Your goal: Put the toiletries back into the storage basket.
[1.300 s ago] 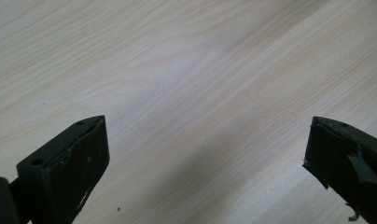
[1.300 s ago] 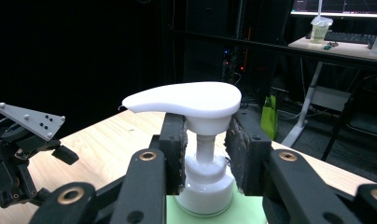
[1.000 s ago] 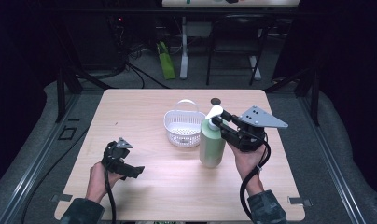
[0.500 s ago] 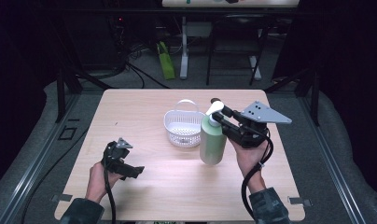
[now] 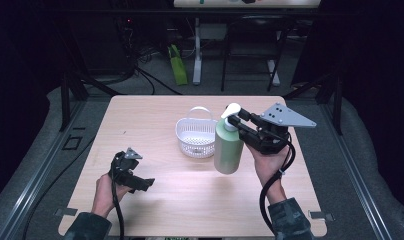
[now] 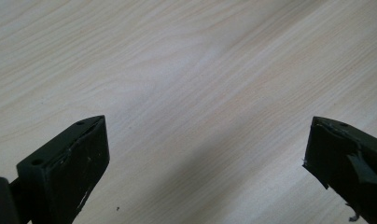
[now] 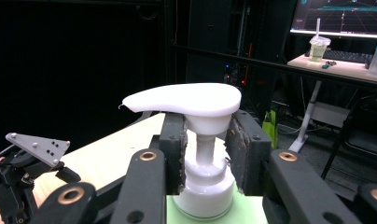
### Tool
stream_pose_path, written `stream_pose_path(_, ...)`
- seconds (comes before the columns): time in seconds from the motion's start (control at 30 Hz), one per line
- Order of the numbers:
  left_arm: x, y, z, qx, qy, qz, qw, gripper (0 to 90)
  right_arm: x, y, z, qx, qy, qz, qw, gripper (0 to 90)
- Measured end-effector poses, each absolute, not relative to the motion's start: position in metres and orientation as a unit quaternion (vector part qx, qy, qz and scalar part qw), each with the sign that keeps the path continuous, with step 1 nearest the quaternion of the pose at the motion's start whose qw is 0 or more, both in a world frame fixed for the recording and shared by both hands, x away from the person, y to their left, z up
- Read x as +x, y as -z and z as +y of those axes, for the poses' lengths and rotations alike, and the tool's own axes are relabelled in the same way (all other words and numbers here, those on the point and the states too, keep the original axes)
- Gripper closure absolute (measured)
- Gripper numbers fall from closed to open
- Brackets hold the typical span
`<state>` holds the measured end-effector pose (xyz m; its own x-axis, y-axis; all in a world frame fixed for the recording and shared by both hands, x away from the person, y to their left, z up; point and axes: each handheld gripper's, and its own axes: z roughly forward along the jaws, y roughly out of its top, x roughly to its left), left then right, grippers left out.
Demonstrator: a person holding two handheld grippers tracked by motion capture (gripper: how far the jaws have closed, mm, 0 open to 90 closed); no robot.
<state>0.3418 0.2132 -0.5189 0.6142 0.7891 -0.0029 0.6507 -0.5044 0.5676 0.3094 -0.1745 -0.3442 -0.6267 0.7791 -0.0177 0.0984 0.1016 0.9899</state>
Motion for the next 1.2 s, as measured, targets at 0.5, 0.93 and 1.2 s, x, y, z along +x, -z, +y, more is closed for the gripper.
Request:
stream_pose_path(0.5, 0.342, 0.519, 0.213, 0.858, -0.128, 0.419, 0.267, 0.0, 0.311, 0.334, -0.177, 0.318, -0.589, 0.682, 0.295, 68.3)
stream_pose_path(0.93, 0.343, 0.52, 0.212, 0.857, -0.126, 0.421, 0.268, 0.0, 0.315, 0.322, -0.178, 0.315, -0.591, 0.681, 0.297, 68.3)
stream_pose_path(1.2, 0.343, 0.52, 0.211, 0.858, -0.128, 0.42, 0.268, 0.0, 0.318, 0.317, -0.179, 0.314, -0.589, 0.681, 0.3, 68.3)
